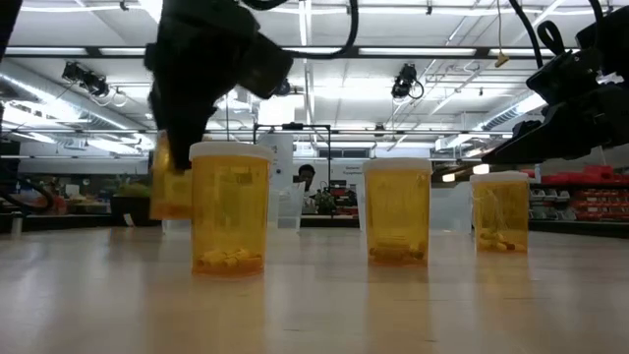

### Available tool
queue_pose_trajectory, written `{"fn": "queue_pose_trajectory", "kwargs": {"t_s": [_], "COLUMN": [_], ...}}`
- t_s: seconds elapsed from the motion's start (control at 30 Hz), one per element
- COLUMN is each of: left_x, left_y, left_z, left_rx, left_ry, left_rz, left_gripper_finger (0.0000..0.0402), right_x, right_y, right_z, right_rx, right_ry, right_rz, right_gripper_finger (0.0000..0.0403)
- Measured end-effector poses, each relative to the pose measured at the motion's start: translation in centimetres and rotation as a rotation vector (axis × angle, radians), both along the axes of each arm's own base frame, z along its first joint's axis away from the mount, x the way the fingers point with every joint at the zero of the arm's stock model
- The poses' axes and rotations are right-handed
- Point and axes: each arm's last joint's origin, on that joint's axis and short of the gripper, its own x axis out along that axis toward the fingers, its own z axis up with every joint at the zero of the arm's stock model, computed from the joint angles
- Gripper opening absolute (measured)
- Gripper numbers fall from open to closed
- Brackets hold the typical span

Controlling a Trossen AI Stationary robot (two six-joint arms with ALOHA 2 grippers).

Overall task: Pick and place medicine bottles into bin by pill shape (circle, oval)
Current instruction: Put the big orange pill bottle into the right transparent bin

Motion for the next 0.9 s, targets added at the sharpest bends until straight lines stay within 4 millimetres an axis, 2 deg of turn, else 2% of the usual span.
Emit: {"fn": "queue_pose_trajectory", "kwargs": {"t_s": [0.27, 0.63, 0.9], "left_x": [2.0, 4.2, 4.8], "left_y": [4.0, 10.8, 14.8], "left_z": [3.2, 4.5, 5.8], "left_rx": [0.089, 0.119, 0.151], "left_ry": [-0.082, -0.240, -0.325], "left_rz": [-0.070, -0.130, -0.156], "left_gripper_finger": [0.0221, 0.0216, 0.0218], "right_x": [0.0, 0.0, 0.0], "right_y": [0.0, 0.0, 0.0], "right_z": [0.0, 0.0, 0.0], "right_rx": [0.000, 0.000, 0.000], "right_ry": [0.000, 0.000, 0.000], "right_rz": [0.000, 0.000, 0.000], "right_gripper_finger": [0.0257, 0.0257, 0.0257]}}
